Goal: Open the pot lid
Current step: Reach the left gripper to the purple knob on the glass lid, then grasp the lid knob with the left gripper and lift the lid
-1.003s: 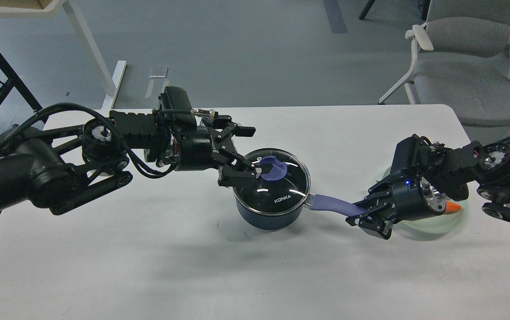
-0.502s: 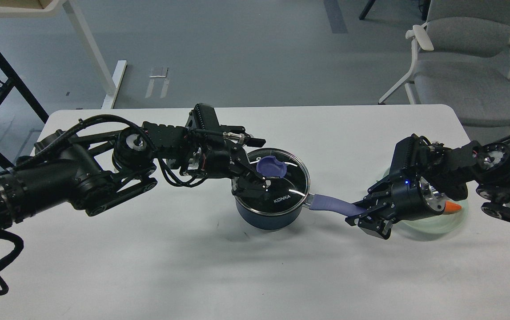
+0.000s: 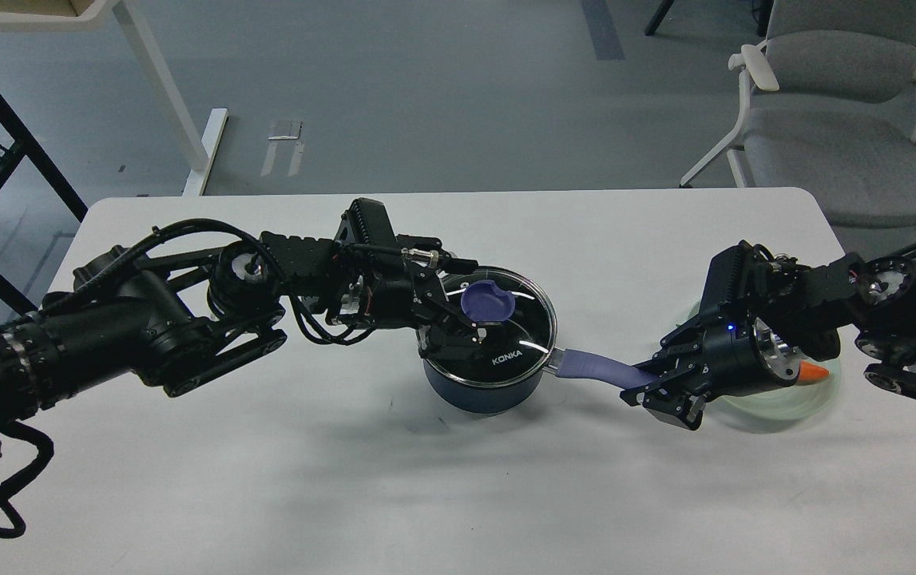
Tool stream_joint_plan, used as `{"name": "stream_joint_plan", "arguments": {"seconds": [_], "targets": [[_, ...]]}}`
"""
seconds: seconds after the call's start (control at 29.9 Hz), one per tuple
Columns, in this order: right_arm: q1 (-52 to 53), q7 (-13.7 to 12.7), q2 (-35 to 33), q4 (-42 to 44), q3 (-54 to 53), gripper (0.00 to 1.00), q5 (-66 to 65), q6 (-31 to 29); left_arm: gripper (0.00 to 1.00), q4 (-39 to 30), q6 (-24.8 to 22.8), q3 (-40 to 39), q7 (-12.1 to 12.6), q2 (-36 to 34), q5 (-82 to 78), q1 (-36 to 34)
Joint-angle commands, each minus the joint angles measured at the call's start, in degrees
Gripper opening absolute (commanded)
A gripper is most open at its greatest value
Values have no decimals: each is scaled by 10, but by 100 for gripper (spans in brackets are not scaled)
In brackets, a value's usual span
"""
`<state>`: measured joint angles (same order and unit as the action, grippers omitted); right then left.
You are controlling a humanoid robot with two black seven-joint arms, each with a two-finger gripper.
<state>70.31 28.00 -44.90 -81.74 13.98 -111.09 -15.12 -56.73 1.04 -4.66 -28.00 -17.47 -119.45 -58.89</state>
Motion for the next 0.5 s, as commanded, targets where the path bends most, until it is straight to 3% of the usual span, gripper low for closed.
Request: {"name": "stream_joint_plan", "arguments": {"seconds": [0.0, 0.23, 0.3, 0.4, 0.47], "targets": [[0, 0, 0, 0, 0, 26, 0, 0, 89, 6, 1, 1, 0, 7, 0, 4], [0, 0, 0, 0, 0, 26, 1, 0, 86, 10, 1, 0, 0, 9, -1, 11], [0, 0, 0, 0, 0, 26, 1, 0, 79, 10, 1, 0, 0, 10, -1, 11], [0, 0, 0, 0, 0, 26, 1, 0, 57, 10, 1, 0, 0, 10, -1, 11], [0, 0, 0, 0, 0, 26, 1, 0, 48, 10, 1, 0, 0, 10, -1, 10]]}}
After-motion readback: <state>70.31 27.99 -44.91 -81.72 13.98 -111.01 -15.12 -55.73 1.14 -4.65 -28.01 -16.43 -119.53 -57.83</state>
